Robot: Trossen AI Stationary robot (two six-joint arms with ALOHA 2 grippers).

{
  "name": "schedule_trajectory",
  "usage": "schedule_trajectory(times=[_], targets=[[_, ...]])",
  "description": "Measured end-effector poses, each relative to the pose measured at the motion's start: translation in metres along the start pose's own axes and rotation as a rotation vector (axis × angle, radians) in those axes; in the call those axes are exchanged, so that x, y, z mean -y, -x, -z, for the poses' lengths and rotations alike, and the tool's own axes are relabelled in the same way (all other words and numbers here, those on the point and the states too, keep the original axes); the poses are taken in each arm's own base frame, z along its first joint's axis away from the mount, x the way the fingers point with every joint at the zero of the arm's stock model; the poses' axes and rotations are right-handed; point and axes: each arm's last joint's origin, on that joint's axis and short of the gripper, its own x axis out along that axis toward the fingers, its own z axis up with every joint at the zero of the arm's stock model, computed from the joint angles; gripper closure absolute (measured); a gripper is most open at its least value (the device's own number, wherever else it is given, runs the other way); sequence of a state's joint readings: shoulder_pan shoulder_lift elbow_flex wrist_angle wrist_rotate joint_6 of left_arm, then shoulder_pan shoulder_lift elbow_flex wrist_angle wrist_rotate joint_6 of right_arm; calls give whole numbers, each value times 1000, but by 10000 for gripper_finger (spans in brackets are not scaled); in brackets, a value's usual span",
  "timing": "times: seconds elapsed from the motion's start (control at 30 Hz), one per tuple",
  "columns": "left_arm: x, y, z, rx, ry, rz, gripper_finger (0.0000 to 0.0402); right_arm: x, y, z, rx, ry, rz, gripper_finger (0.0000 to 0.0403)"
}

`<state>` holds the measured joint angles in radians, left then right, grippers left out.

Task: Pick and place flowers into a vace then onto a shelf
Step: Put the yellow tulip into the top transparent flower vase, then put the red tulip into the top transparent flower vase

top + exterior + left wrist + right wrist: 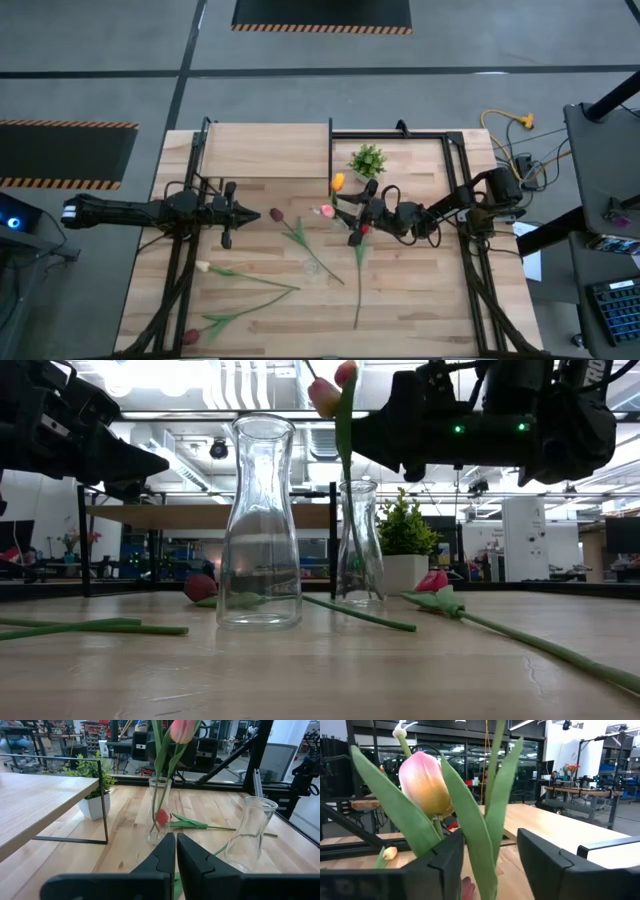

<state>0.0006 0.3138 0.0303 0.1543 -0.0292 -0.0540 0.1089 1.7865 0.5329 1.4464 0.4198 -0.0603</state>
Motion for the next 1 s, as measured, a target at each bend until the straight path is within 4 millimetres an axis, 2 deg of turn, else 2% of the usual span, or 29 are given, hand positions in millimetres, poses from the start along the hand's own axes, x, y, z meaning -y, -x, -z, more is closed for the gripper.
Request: schedule_trajectory(times=[0.33, 0.67, 1.0], targets=[[0, 0, 0, 0, 0, 0, 402, 3, 20, -13, 1, -7, -18, 178], [0, 0, 0, 0, 0, 0, 402, 0, 33, -25, -177, -14, -57, 145], [0, 0, 0, -1, 0, 0, 402, 4, 53, -43, -373, -198, -41, 157]])
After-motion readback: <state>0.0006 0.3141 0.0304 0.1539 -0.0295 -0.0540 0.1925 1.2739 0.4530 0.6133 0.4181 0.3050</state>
